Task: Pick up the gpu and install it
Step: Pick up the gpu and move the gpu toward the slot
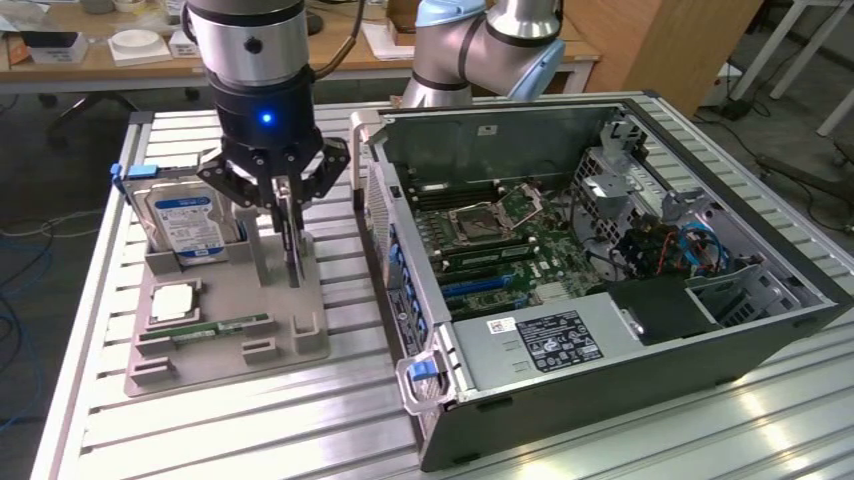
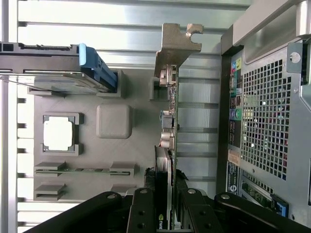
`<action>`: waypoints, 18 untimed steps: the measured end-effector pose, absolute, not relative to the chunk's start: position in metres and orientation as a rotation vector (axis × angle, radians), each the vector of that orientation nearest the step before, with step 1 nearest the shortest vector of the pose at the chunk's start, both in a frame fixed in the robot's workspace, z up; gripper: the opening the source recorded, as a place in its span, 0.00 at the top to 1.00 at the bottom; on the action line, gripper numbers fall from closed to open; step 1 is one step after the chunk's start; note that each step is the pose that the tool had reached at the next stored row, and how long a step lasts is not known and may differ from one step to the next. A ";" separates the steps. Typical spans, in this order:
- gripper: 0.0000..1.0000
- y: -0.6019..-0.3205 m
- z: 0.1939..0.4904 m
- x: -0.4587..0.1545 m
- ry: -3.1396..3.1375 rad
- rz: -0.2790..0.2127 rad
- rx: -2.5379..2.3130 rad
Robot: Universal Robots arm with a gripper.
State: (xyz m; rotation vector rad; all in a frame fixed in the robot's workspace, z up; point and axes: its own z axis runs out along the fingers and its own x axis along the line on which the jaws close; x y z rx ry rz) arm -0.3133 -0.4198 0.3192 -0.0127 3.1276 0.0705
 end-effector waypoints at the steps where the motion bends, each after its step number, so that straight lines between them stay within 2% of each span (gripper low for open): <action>1: 0.74 -0.420 0.320 -0.313 3.128 0.070 -0.013; 18: 0.74 -0.420 0.328 -0.313 3.128 0.070 -0.013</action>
